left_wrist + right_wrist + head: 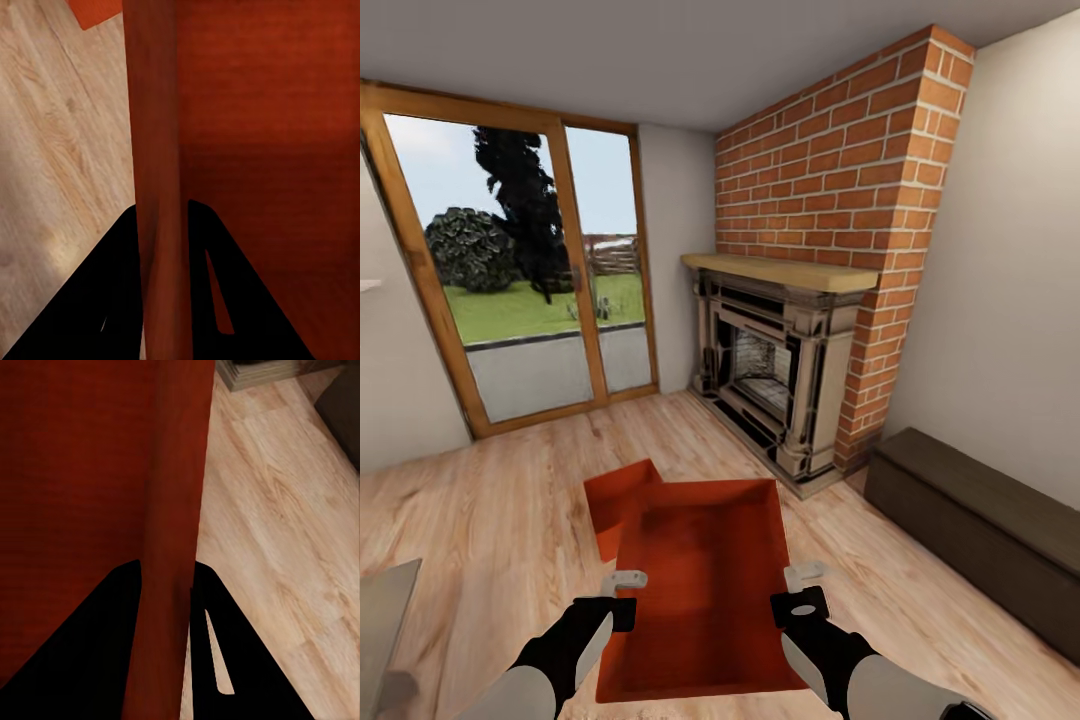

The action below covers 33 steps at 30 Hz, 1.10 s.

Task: Move the two storage containers from the living room to the garage. In the garage, place one container on the floor and stack the other container on top of it (either order is fine).

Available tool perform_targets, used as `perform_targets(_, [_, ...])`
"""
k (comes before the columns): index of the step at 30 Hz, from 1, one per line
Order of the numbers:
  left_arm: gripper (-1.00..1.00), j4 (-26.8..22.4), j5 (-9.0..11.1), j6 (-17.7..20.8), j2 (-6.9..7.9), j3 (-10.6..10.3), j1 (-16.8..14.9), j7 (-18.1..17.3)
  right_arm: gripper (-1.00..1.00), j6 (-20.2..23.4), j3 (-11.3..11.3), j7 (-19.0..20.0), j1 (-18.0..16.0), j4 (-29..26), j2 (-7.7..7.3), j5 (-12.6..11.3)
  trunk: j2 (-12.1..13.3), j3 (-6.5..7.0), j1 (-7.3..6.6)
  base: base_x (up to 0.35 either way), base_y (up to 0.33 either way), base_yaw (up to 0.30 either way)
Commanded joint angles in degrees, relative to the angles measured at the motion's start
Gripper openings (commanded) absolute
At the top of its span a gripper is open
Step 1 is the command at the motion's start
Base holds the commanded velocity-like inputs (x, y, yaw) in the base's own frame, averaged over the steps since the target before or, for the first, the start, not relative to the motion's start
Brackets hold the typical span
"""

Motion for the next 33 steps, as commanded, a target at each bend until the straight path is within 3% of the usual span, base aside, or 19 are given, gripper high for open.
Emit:
perform_targets(1, [-1.00,0.0,0.8,0.2,-0.13,-0.2,0.0,0.2,-1.00,0.4,0.4,-0.1,0.0,-1.6,0.33,0.0,0.0,-0.03,0.02,0.000,0.000,0.300])
perform_targets(23, [-1.00,0.0,0.8,0.2,-0.13,-0.2,0.0,0.2,-1.00,0.4,0.4,-0.1,0.0,-1.6,0.30,0.0,0.0,-0.03,0.02,0.000,0.000,0.297])
perform_targets(33, [-1.00,0.0,0.8,0.2,-0.21,-0.2,0.0,0.2,-1.00,0.4,0.4,-0.1,0.0,-1.6,0.29,0.0,0.0,-0.03,0.02,0.000,-0.053,0.043])
